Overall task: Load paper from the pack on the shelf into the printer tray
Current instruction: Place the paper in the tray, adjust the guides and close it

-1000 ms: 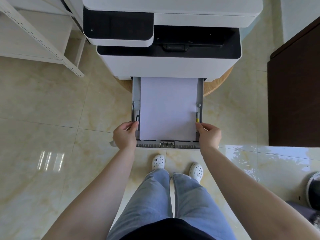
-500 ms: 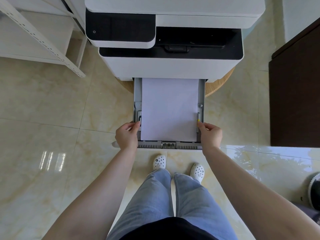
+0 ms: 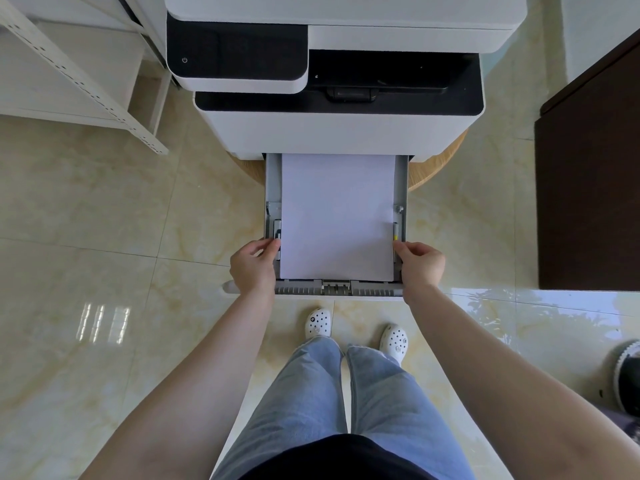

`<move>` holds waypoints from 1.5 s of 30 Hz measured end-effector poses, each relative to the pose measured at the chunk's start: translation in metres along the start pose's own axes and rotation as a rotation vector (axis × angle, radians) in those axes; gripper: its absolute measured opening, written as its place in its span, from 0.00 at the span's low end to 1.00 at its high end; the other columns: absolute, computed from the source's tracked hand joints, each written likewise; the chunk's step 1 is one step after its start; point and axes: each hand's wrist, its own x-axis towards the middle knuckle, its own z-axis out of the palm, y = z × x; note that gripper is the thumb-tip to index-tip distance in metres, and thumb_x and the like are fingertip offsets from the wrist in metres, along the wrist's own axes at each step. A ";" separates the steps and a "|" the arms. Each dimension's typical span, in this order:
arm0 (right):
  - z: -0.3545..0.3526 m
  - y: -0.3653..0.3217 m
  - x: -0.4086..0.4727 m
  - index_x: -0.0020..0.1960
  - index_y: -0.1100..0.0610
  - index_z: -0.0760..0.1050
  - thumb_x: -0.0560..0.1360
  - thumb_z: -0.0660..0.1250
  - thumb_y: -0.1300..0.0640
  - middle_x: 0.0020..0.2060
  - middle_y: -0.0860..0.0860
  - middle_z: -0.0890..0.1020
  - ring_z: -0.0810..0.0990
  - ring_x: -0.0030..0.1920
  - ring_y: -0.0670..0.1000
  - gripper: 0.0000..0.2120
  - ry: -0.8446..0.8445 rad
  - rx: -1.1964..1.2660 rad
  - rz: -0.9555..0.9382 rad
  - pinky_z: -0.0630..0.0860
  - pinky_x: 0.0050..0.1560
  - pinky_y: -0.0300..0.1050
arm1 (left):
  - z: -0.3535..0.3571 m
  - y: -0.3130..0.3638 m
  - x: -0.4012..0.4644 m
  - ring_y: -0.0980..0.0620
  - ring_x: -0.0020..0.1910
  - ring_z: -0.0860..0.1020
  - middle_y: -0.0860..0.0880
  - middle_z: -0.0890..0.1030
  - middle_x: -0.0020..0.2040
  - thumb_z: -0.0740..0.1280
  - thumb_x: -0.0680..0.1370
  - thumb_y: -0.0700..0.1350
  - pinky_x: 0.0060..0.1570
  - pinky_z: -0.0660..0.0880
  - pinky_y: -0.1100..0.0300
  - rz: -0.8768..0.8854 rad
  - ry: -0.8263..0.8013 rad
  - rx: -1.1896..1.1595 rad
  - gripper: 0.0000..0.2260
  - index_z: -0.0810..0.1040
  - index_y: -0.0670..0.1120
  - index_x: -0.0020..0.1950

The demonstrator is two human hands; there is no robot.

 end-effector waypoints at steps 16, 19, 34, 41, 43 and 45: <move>-0.004 0.003 0.002 0.36 0.53 0.80 0.69 0.74 0.58 0.34 0.48 0.81 0.76 0.36 0.49 0.05 -0.031 0.086 0.049 0.73 0.41 0.42 | -0.001 -0.003 0.010 0.49 0.47 0.82 0.46 0.85 0.44 0.74 0.69 0.42 0.54 0.77 0.56 -0.051 -0.053 -0.101 0.04 0.81 0.49 0.40; -0.002 0.002 0.002 0.35 0.54 0.80 0.69 0.74 0.59 0.33 0.48 0.80 0.75 0.35 0.49 0.05 -0.022 0.098 0.063 0.72 0.40 0.42 | 0.000 -0.003 0.010 0.49 0.48 0.82 0.47 0.85 0.44 0.74 0.70 0.43 0.55 0.76 0.57 -0.070 -0.048 -0.109 0.03 0.83 0.49 0.41; 0.000 0.004 0.000 0.38 0.56 0.79 0.70 0.73 0.58 0.32 0.48 0.79 0.73 0.31 0.48 0.04 -0.003 0.076 0.037 0.71 0.36 0.41 | 0.001 -0.007 0.014 0.47 0.49 0.82 0.46 0.85 0.46 0.74 0.70 0.45 0.55 0.76 0.54 -0.052 -0.049 -0.045 0.04 0.80 0.50 0.37; -0.004 0.005 0.000 0.43 0.56 0.81 0.71 0.72 0.56 0.32 0.46 0.78 0.73 0.32 0.47 0.04 -0.011 0.035 0.014 0.71 0.37 0.41 | 0.000 -0.009 0.014 0.47 0.52 0.80 0.49 0.83 0.46 0.73 0.71 0.48 0.52 0.73 0.55 -0.032 -0.059 0.018 0.06 0.79 0.46 0.40; -0.005 0.006 -0.001 0.46 0.57 0.80 0.70 0.73 0.54 0.34 0.47 0.79 0.75 0.35 0.47 0.08 0.004 0.024 0.004 0.71 0.37 0.40 | 0.000 -0.011 0.013 0.47 0.54 0.79 0.48 0.82 0.49 0.73 0.71 0.49 0.51 0.72 0.57 -0.015 -0.052 0.056 0.09 0.79 0.45 0.44; -0.005 0.006 -0.003 0.51 0.57 0.78 0.69 0.74 0.51 0.41 0.49 0.80 0.78 0.41 0.49 0.15 0.032 -0.006 -0.006 0.73 0.42 0.42 | -0.002 -0.008 0.010 0.48 0.55 0.78 0.47 0.80 0.55 0.72 0.71 0.52 0.52 0.72 0.57 0.015 -0.037 0.103 0.13 0.77 0.45 0.49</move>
